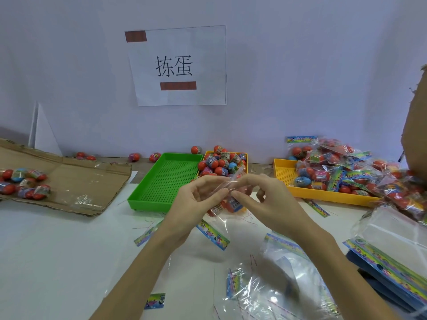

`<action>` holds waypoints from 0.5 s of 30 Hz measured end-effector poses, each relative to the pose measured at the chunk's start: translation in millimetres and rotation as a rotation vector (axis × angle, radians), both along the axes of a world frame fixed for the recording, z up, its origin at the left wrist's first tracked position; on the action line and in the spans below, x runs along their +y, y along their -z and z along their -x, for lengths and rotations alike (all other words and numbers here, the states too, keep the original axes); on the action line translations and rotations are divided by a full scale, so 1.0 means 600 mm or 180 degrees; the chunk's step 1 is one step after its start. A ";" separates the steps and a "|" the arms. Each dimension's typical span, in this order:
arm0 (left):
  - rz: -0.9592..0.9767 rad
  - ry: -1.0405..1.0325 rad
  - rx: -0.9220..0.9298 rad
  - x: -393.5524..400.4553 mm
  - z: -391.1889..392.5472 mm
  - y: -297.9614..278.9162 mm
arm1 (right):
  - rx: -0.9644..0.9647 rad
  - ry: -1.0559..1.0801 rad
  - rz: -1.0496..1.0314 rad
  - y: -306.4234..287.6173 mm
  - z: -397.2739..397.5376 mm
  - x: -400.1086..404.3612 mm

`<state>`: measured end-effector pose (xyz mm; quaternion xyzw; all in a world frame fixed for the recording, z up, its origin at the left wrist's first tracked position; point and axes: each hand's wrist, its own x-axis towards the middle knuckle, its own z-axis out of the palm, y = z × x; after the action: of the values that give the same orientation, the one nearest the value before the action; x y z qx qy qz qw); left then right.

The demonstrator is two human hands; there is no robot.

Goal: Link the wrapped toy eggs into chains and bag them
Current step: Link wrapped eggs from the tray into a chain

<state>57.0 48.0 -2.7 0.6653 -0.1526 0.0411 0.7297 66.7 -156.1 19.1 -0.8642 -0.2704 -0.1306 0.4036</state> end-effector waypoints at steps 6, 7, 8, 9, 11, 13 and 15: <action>-0.0094 -0.0143 -0.0052 -0.005 0.000 0.005 | -0.0162 0.0063 0.0088 0.001 0.003 0.009; -0.0051 -0.0145 -0.0059 -0.006 0.000 0.004 | -0.0161 0.0050 0.0027 0.001 0.003 0.008; -0.0004 -0.0143 -0.0068 -0.007 0.001 0.004 | -0.0164 0.0048 -0.0055 0.000 0.002 0.007; 0.0039 -0.0141 -0.0074 -0.008 0.002 0.003 | -0.0169 0.0063 -0.0179 -0.002 0.002 0.006; 0.0140 -0.0159 -0.0032 -0.011 0.002 0.002 | -0.0250 0.0149 -0.0509 -0.006 0.003 0.005; 0.0261 -0.0245 0.0088 -0.012 0.002 0.001 | -0.0448 0.0287 -0.0748 -0.009 0.005 0.007; 0.0275 -0.0400 0.0149 -0.011 0.000 0.003 | -0.0581 0.0586 -0.0928 -0.007 0.002 0.010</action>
<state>56.8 41.4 -4.3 0.6422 -0.0915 0.0778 0.7571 65.6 -150.4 23.3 -0.8023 -0.2039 -0.2826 0.4847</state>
